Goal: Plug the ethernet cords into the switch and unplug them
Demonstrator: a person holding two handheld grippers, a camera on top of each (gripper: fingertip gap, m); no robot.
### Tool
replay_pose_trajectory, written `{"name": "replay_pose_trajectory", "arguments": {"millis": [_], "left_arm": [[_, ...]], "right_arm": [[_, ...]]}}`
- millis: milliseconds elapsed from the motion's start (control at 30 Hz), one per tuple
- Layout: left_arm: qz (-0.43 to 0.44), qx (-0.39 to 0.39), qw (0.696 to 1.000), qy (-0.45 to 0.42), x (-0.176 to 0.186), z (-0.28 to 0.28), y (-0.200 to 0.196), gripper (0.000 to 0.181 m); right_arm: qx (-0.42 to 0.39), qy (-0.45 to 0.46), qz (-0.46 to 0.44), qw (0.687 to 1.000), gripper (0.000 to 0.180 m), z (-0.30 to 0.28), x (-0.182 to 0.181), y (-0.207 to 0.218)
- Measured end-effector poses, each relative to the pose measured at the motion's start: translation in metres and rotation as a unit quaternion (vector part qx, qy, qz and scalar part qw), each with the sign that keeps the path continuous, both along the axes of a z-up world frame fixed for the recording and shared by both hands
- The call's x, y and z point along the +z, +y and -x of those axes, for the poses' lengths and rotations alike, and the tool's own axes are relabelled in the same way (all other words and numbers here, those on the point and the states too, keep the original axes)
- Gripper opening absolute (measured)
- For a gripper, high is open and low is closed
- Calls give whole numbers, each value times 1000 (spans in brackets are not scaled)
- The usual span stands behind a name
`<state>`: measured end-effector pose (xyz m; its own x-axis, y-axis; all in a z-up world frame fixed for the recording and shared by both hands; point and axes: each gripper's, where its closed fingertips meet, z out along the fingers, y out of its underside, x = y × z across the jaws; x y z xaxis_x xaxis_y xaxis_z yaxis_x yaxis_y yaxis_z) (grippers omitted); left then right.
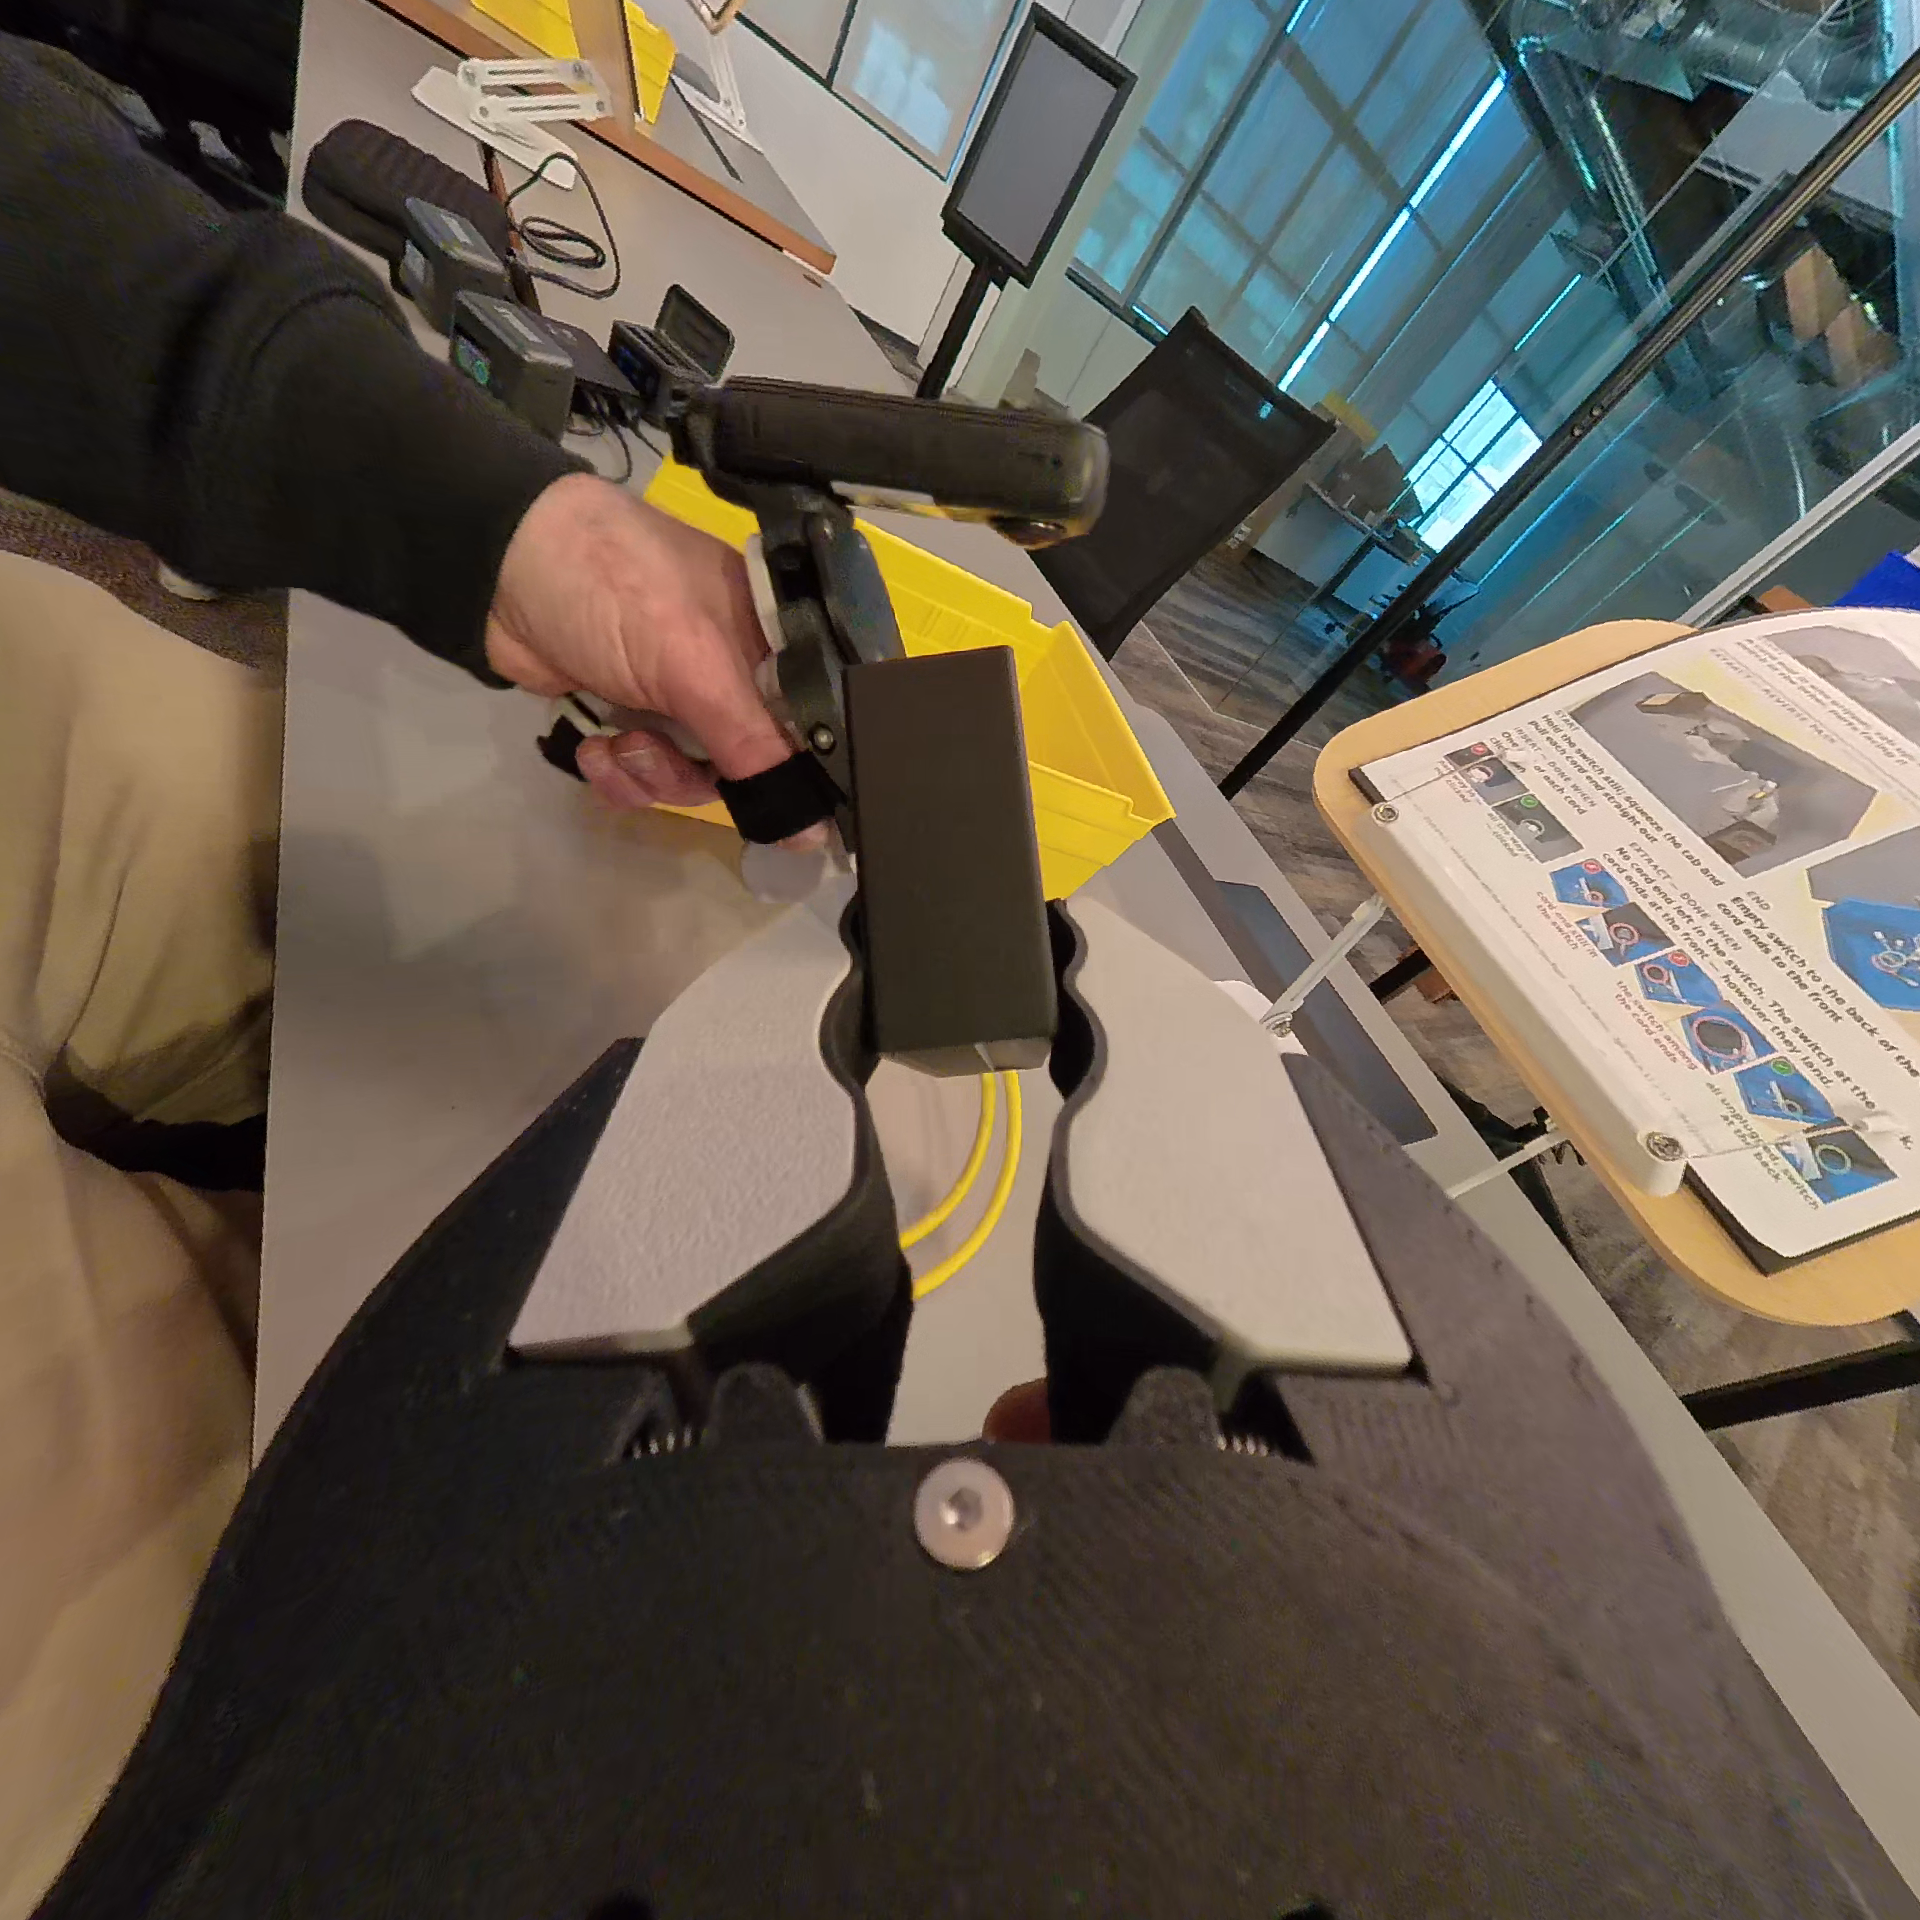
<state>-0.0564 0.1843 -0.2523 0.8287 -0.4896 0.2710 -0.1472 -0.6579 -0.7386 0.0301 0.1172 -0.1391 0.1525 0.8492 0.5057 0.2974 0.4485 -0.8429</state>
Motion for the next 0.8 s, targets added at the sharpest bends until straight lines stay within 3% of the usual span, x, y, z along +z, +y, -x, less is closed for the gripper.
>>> {"name": "replay_pose_trajectory", "arguments": {"millis": [33,133,300,433,600,800], "left_arm": [[-10,7,999,33,0,4,5,25],[7,-15,991,134,-12,3,6,44],[22,25,986,162,-34,13,6,45],[25,72,983,164,-52,20,18,40],[19,124,977,170,-62,34,35,16],[60,119,984,121,-82,22,35,27]], "right_arm": [[0,0,0,1000,29,0,0,0],[-2,-2,-2,1000,29,0,0,0],[-5,1,-3,1000,29,-3,2,1],[1,2,4,1000,29,0,-1,1],[0,0,-5,1000,29,0,2,-2],[1,4,0,1000,29,-1,1,-1]]}}
